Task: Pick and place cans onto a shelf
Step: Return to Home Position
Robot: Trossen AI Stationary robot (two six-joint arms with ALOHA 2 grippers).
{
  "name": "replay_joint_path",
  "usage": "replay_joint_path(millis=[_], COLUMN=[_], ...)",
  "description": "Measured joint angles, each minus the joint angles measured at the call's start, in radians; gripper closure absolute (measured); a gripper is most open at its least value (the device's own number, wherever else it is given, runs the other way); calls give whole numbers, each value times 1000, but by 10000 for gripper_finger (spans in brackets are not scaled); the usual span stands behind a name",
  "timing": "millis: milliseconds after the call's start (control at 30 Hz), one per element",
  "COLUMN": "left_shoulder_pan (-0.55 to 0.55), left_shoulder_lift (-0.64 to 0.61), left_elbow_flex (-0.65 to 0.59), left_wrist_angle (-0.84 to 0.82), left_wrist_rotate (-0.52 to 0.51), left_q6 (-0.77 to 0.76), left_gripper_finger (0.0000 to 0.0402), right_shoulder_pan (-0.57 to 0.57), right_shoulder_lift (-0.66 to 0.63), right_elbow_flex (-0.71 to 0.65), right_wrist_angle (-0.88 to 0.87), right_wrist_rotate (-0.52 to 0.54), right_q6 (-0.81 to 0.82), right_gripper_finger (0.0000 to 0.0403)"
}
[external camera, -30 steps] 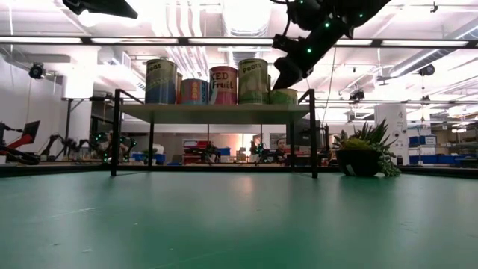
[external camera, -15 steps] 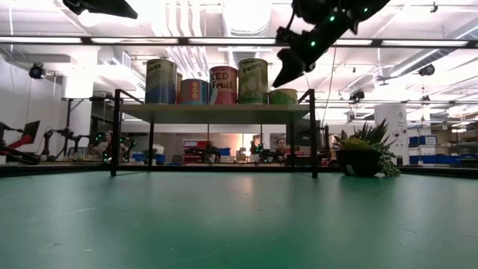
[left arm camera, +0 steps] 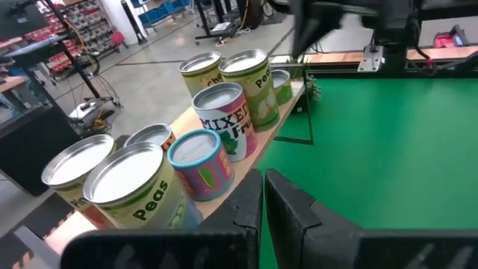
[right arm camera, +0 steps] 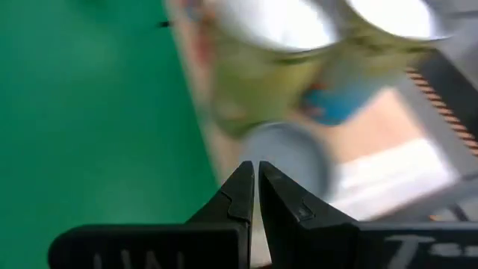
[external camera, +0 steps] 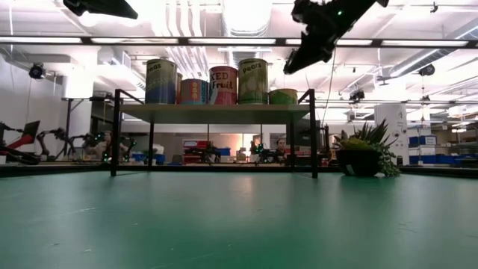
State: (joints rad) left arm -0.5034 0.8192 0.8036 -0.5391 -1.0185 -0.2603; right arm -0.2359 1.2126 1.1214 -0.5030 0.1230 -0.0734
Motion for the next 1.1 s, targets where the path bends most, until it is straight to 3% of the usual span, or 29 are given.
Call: replay_joint_path(millis=[133,367,500,667,900,1100], left_shoulder_pan=[-1,-38,-98,-112,-111,-107], left_shoulder_lift=[0,-14,-72,-170,-286,-422], left_elbow_flex=[-7,-93,-214,-363,-568,-623], left_wrist_angle=[1,37,239,550,788,808], left_wrist_rotate=[60,207,273,526,525,445], left_q6=[-11,14,122,286,354,416], left_gripper_finger=[402,402,402,402,402,402], right_shoulder_pan=[139,356,431,470,469,457], right_shoulder_lift=[-20,-76,-147,-269,-465,-629], right_elbow_flex=[-56,-260,-426,-623,-801,-896], right_wrist_angle=[55,330,539,781,906,906], right_wrist_rotate=[9,91,85,61,8,5], right_q6=[14,-3,-56,-123,-180,-213], right_gripper_finger=[390,390,390,390,390,390])
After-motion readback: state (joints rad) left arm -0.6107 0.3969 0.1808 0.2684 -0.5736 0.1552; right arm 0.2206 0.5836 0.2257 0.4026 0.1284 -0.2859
